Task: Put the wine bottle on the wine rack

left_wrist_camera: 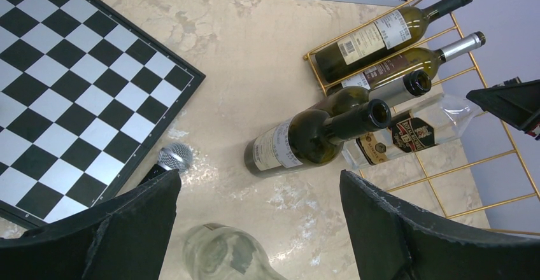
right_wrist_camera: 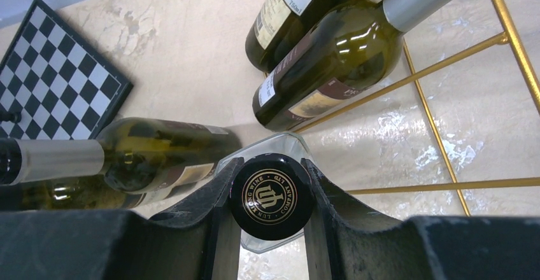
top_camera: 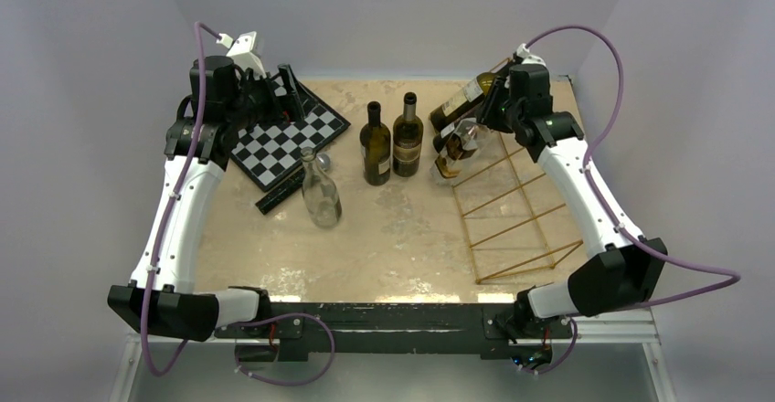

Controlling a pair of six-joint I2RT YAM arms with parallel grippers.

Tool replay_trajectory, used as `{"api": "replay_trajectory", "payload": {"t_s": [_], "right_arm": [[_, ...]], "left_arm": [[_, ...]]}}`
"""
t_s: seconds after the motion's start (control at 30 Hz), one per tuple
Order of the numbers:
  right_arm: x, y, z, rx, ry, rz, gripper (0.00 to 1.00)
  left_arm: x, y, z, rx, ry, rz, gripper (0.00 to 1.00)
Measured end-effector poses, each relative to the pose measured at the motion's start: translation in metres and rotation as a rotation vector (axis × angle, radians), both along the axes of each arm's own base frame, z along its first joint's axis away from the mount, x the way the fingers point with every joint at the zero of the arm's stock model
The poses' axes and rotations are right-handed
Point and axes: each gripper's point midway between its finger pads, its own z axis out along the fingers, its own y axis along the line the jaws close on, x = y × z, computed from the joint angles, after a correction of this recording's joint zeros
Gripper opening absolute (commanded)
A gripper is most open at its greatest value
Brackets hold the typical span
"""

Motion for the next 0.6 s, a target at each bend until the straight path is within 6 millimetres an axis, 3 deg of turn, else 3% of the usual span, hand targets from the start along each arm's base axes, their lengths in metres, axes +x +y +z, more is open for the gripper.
{"api": "replay_trajectory", "payload": {"t_s": [0.4, 0.6], "right_arm": [[0.015, -0.012, 0.009, 0.007, -0.055, -0.03, 0.0], [0.016, -0.02, -0.001, 0.001, -0.041, -0.044, 0.0]], "left_arm": [[0.0, 0.001, -0.001, 0.004, 0.002, 0.007, 0.98], [0.0, 0.002, -0.002, 0.007, 0.006, 0.012, 0.98]]}}
